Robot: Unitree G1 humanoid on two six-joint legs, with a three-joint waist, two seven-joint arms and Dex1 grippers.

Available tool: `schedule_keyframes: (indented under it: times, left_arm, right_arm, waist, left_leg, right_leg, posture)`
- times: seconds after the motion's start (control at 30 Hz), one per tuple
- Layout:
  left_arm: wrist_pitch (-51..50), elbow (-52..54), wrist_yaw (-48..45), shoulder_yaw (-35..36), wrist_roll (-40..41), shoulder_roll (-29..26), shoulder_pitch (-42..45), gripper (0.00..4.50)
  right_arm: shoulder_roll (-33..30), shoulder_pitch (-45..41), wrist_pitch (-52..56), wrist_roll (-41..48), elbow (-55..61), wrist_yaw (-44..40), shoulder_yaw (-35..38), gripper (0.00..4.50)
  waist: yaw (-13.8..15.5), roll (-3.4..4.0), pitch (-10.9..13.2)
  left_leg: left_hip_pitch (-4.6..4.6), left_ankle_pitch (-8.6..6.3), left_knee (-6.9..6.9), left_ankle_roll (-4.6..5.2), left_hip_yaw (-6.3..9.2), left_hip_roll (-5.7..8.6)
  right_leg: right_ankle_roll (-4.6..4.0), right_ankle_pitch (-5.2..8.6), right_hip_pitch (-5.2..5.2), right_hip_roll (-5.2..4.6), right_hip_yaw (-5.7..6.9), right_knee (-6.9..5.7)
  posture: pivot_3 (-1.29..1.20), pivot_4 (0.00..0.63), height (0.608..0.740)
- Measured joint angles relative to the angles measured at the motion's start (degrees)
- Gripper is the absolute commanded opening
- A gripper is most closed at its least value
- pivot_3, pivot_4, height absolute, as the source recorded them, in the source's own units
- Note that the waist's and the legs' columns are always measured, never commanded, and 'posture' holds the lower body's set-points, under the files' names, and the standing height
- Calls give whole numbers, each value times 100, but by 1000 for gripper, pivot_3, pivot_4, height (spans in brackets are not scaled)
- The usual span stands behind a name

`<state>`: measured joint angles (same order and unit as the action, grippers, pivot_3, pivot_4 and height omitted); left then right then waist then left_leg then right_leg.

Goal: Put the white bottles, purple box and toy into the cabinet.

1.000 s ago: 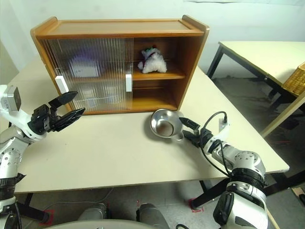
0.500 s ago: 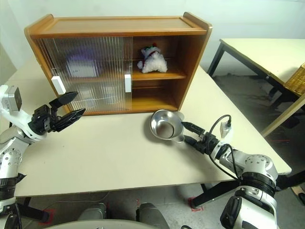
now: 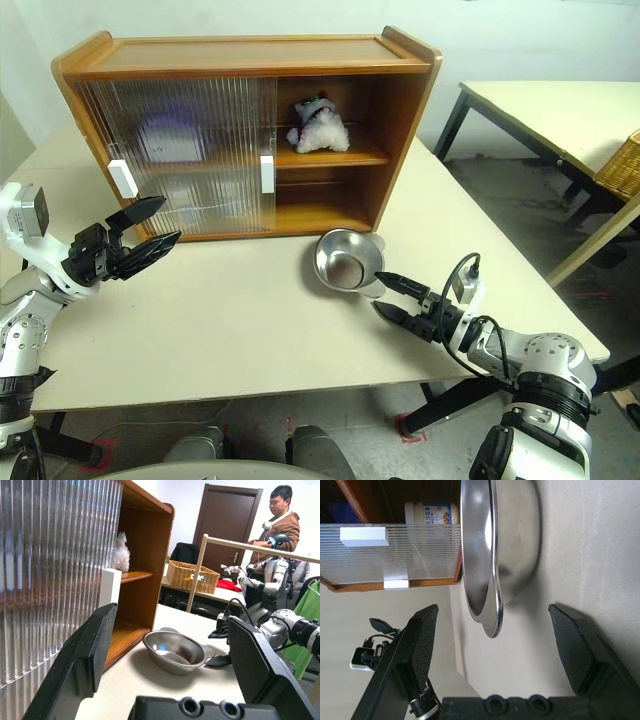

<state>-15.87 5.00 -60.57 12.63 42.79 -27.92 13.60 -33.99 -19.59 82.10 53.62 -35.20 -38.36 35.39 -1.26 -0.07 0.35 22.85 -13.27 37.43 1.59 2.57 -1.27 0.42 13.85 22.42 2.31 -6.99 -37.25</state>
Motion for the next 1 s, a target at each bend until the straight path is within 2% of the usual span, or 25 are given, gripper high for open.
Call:
schedule_keyframes:
  times: [0.3, 0.73, 0.83, 1.0]
  left_arm:
    - [9, -2, 0, -1, -2, 4, 0, 4500]
    - [8, -5, 2, -3, -4, 4, -1, 4500]
    - [8, -5, 9, -3, -4, 4, -8, 4500]
    - [9, -4, 13, -6, -4, 19, -12, 4500]
  right_arm:
    - [-55, -139, -322, -218, -412, -421, -183, 4451]
    - [128, -312, -416, -298, -397, -280, -205, 4451]
    - [193, -321, -319, -294, -318, -133, -178, 3794]
    - [423, -394, -86, -263, -116, 227, -48, 1879]
  waist:
    - [-18, -1, 0]
    - [-74, -2, -1]
    - [-75, -1, -1]
    - [-61, 11, 2]
  left_leg:
    - [0, -1, 29, -1, 2, 0]
    - [-3, -4, 25, -7, 7, 0]
    - [-2, -4, 26, -7, 7, 0]
    - [4, -3, 23, -6, 6, 0]
  right_leg:
    - [-2, -14, -10, -1, -1, 0]
    - [-13, -33, -5, 0, -1, 0]
    - [-13, -33, -3, 0, -1, 0]
    - [-15, -32, 5, 0, -2, 0]
  posture:
    - [-29, 0, 740]
    - [-22, 0, 740]
    - [-21, 0, 740]
    - [-20, 0, 740]
